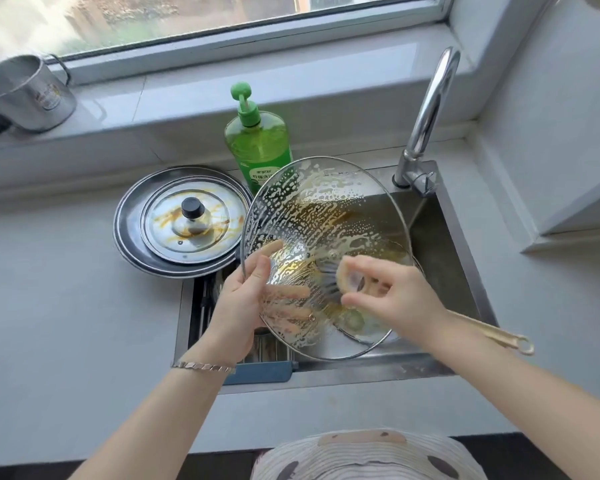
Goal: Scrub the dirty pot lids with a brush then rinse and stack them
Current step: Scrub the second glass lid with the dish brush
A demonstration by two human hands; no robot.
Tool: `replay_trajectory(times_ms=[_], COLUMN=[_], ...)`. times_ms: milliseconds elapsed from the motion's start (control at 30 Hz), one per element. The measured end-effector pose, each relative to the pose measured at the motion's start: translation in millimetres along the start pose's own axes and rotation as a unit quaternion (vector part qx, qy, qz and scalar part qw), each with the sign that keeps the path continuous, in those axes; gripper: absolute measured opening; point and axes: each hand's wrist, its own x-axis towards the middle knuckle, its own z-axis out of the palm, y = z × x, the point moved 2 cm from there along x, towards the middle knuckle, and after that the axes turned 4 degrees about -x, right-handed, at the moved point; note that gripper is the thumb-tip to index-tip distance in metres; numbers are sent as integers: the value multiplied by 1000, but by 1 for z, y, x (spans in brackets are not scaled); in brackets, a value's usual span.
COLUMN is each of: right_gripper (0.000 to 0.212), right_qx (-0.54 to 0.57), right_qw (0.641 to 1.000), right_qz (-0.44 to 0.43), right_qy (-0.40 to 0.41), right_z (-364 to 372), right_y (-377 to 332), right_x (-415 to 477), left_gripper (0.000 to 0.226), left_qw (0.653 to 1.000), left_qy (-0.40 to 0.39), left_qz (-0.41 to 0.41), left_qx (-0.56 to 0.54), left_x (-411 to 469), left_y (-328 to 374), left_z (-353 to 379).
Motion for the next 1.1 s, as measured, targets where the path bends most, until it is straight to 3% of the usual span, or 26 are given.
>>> replay_trajectory(times_ms=[67, 200, 233, 333, 367, 500, 533, 633, 667, 800, 933, 967, 1100], right_gripper=[54, 55, 53, 47, 48, 55, 54, 50, 50, 55, 44, 47, 53], right_qx=[-16, -7, -19, -56, -48, 7, -7, -35, -38, -8, -82, -80, -18], right_qw=[998, 990, 992, 994, 994, 994, 994, 995, 995, 990, 986, 987, 994], right_qz=[44, -46, -34, 95, 94, -41, -33, 91, 90, -21, 143, 135, -7], right_qy=[31, -132, -122, 21, 34, -101, -101, 13, 15, -141, 31, 32, -105], right_z=[-2, 23, 18, -2, 1, 26, 21, 2, 3, 17, -14, -10, 18], right_y=[7, -2, 6, 32, 29, 1, 8, 40, 41, 24, 57, 55, 24], right_x=[5, -30, -30, -10, -7, -31, -30, -16, -16, -35, -14, -15, -34], left_gripper=[46, 35, 40, 51, 51, 51, 51, 49, 49, 48, 40, 39, 43], left_qw=[1000, 999, 999, 999, 999, 999, 999, 999, 999, 1000, 1000, 1000, 999], left_qy=[4, 33, 32, 26, 28, 31, 29, 31, 33, 24, 20, 19, 9], left_qz=[-2, 22, 22, 25, 27, 33, 28, 26, 25, 11, -3, -11, -32], left_qx=[-6, -15, -14, -2, -6, -4, -6, -11, -13, -1, 5, -4, -9], left_x=[0, 0, -2, -5, -3, 0, -2, -3, -2, -3, -7, -7, -8], left_y=[-1, -1, 0, 1, 0, 0, 0, -1, -2, -6, -10, -12, -19], left_z=[3, -1, -4, -6, -4, -1, -2, -5, -4, -4, -8, -7, -6])
